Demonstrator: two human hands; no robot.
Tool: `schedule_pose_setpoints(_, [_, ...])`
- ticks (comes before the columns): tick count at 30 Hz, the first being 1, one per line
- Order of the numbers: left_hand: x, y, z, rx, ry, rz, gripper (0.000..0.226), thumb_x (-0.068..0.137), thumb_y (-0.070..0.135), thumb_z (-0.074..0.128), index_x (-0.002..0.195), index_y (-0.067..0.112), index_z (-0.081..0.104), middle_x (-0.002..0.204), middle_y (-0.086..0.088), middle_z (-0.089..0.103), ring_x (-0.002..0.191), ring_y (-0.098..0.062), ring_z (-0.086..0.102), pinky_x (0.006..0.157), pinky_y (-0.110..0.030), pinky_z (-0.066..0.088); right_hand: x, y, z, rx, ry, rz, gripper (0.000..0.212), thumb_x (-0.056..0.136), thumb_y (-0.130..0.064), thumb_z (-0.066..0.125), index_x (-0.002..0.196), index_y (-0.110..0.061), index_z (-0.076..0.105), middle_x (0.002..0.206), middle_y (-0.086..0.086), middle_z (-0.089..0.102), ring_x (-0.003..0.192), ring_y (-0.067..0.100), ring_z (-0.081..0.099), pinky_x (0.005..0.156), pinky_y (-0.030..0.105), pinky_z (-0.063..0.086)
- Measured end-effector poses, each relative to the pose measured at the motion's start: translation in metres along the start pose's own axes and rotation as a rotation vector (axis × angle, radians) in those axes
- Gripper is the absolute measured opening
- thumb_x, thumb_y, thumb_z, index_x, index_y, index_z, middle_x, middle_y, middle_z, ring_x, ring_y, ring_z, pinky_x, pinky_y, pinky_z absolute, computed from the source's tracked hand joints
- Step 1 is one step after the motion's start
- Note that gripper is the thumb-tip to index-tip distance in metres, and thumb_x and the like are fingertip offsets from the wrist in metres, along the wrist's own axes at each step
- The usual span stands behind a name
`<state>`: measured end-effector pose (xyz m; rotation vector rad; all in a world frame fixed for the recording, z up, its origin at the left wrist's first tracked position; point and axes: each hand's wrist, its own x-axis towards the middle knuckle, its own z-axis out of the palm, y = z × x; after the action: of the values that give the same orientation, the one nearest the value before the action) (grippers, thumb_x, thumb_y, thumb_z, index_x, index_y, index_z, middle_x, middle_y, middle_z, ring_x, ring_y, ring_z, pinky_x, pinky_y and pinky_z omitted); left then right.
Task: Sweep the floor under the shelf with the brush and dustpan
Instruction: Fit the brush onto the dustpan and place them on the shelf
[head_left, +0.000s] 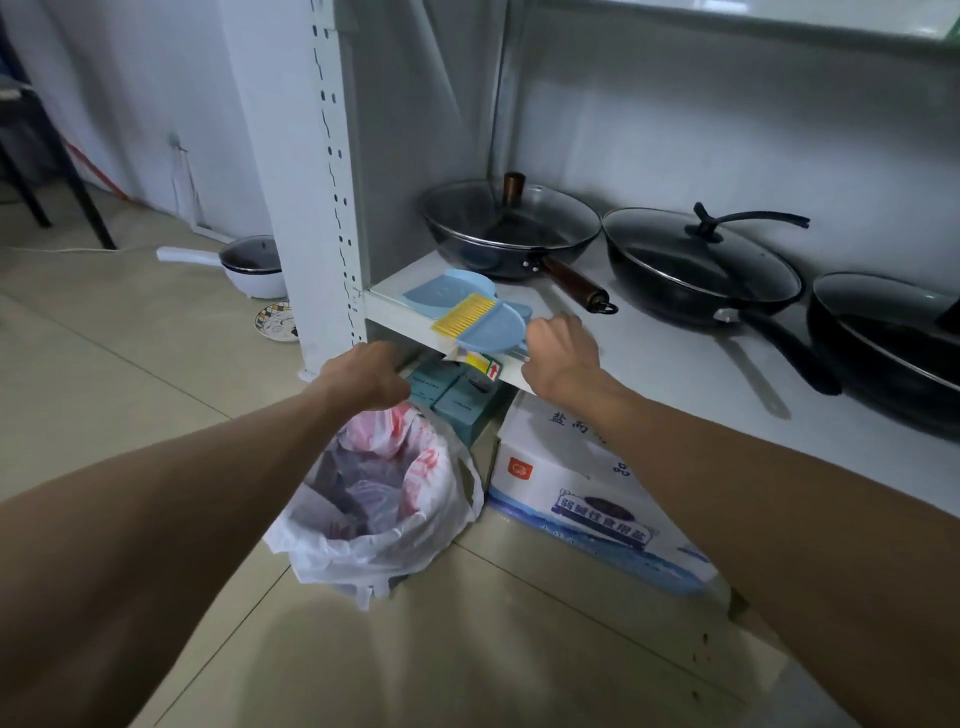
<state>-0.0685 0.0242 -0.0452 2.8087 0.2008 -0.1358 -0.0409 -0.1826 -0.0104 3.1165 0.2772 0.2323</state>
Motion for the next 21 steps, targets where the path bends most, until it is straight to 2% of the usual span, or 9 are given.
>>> schedule_pose_setpoints(3, [0.013,-0.008,-0.005,0.002,-0.013,-0.033,0.048,0.084,0.028,0.064,0.129,0.015,0.053,0.122,-0.009,0.062,0.106,-0.027,0.059,0.077,-0.034,0.046,0.018,-0.011,-0.002,-0.011,0.018,-0.047,0.026,0.085,-0.009,0.06,0.11,-0.005,0.059,0.113,0.017,0.059,0.109,0.031,0.052,0.072,0.031,0.04])
schedule_pose_setpoints(6, [0.027,-0.012,-0.01,-0.017,-0.014,-0.041,0.05,0.083,0.026,0.065,0.13,0.015,0.053,0.123,-0.01,0.062,0.102,-0.026,0.058,0.077,-0.034,0.047,0.036,-0.016,-0.006,-0.017,0.031,-0.071,0.028,0.086,-0.008,0.058,0.114,-0.005,0.058,0.118,0.018,0.057,0.115,0.031,0.05,0.079,0.033,0.045])
schedule_pose_setpoints(9, [0.043,-0.018,-0.012,0.002,-0.018,-0.043,0.05,0.081,0.026,0.064,0.129,0.015,0.053,0.122,-0.01,0.062,0.106,-0.028,0.058,0.085,-0.039,0.052,0.055,-0.02,-0.009,-0.023,0.026,-0.089,0.033,0.087,-0.01,0.058,0.12,-0.006,0.055,0.126,0.019,0.052,0.121,0.031,0.047,0.089,0.034,0.045])
schedule_pose_setpoints(12, [0.06,-0.021,-0.02,0.016,-0.008,-0.035,0.05,0.085,0.03,0.062,0.131,0.014,0.051,0.126,-0.011,0.059,0.112,-0.03,0.056,0.091,-0.042,0.05,0.077,-0.025,-0.009,-0.045,0.024,-0.105,0.038,0.088,-0.015,0.06,0.123,-0.005,0.051,0.129,0.02,0.052,0.121,0.032,0.047,0.094,0.034,0.043])
schedule_pose_setpoints(15, [0.078,-0.024,-0.03,0.041,0.034,-0.038,0.056,0.089,0.033,0.06,0.14,0.016,0.046,0.133,-0.009,0.056,0.122,-0.03,0.052,0.09,-0.039,0.046,0.095,-0.029,-0.001,-0.025,0.021,-0.086,0.038,0.088,-0.018,0.06,0.123,-0.005,0.051,0.128,0.02,0.052,0.12,0.033,0.048,0.092,0.036,0.045])
schedule_pose_setpoints(21, [0.098,-0.032,-0.034,0.093,0.075,-0.028,0.058,0.089,0.034,0.06,0.142,0.018,0.044,0.135,-0.006,0.056,0.123,-0.028,0.052,0.086,-0.037,0.045,0.117,-0.032,0.025,-0.032,0.018,-0.074,0.031,0.089,-0.014,0.057,0.119,-0.008,0.054,0.126,0.016,0.054,0.121,0.031,0.048,0.086,0.034,0.045])
